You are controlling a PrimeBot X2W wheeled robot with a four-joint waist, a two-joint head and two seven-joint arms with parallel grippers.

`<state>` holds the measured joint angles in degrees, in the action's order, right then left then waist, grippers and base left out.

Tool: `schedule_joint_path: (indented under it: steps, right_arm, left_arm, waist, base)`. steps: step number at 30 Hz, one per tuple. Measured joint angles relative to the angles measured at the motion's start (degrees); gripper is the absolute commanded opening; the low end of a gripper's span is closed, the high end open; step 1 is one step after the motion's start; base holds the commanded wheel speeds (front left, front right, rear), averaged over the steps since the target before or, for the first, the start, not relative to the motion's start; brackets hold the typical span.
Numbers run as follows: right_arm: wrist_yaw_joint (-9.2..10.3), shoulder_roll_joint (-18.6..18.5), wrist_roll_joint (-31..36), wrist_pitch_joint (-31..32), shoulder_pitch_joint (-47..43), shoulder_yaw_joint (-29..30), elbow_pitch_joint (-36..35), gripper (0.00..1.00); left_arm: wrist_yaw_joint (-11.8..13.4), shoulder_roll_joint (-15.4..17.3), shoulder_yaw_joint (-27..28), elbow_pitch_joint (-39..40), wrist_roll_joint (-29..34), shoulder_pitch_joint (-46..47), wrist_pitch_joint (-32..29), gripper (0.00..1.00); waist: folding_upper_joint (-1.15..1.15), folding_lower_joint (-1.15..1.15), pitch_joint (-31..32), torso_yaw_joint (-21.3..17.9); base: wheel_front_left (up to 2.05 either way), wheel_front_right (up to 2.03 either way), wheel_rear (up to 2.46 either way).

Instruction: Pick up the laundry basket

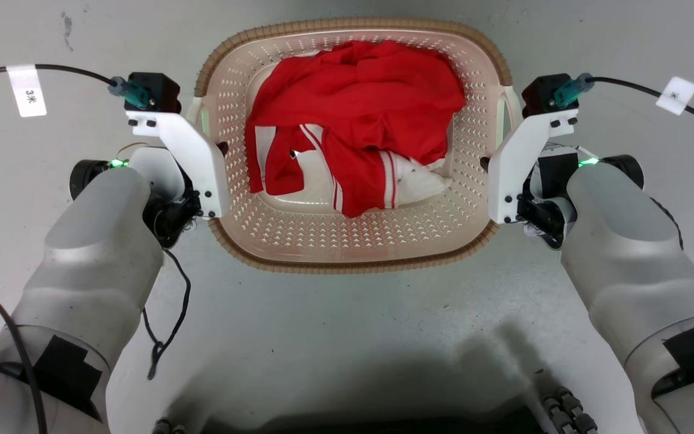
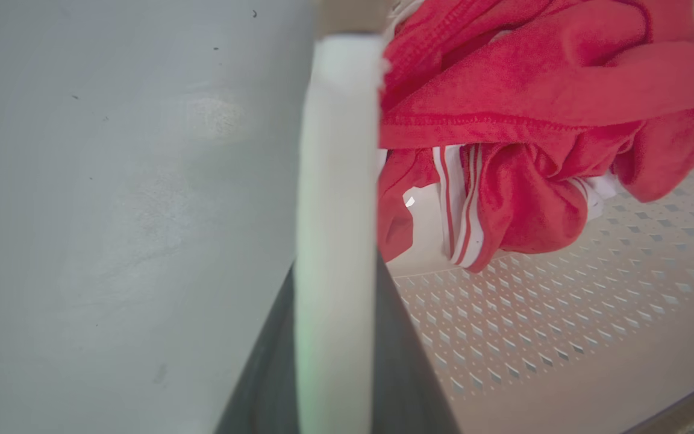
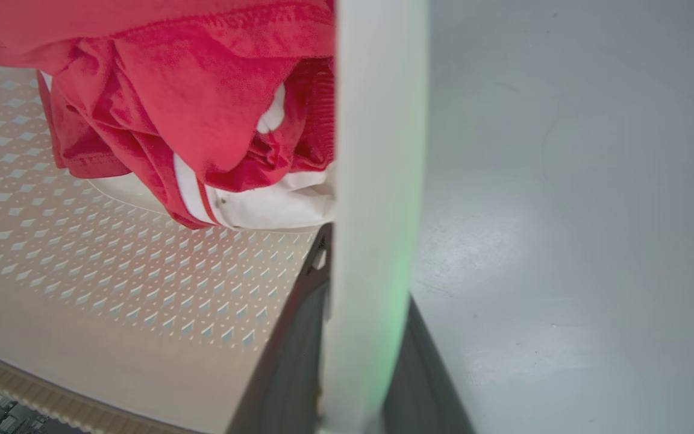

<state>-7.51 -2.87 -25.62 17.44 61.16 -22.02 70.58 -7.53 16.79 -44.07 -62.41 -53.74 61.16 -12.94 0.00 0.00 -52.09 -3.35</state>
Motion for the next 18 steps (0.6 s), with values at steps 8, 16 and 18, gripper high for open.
schedule_joint_path:
  steps: [8,16,18]
  right_arm:
    - [0.01,0.1,-3.89,0.92,-0.03,-3.59,0.6,0.0]
    - [0.12,-0.18,-9.14,9.1,-0.77,-8.09,0.41,0.0]
    - [0.12,-0.3,-10.73,11.52,-1.45,-8.93,0.56,0.0]
  left_arm:
    - [0.01,-0.04,-2.22,-1.1,-2.72,0.24,-1.55,0.0]
    - [0.03,-0.81,-4.03,-2.71,-6.22,-0.24,-6.91,0.0]
    - [0.03,-0.98,-4.45,-3.04,-6.98,-0.88,-8.36,0.0]
  waist:
    - [0.0,0.0,1.11,-0.19]
    - [0.0,0.0,5.57,0.06]
    - [0.0,0.0,7.19,0.16]
  base:
    - [0.0,0.0,0.0]
    - [0.0,0.0,0.0]
    - [0.0,0.0,0.0]
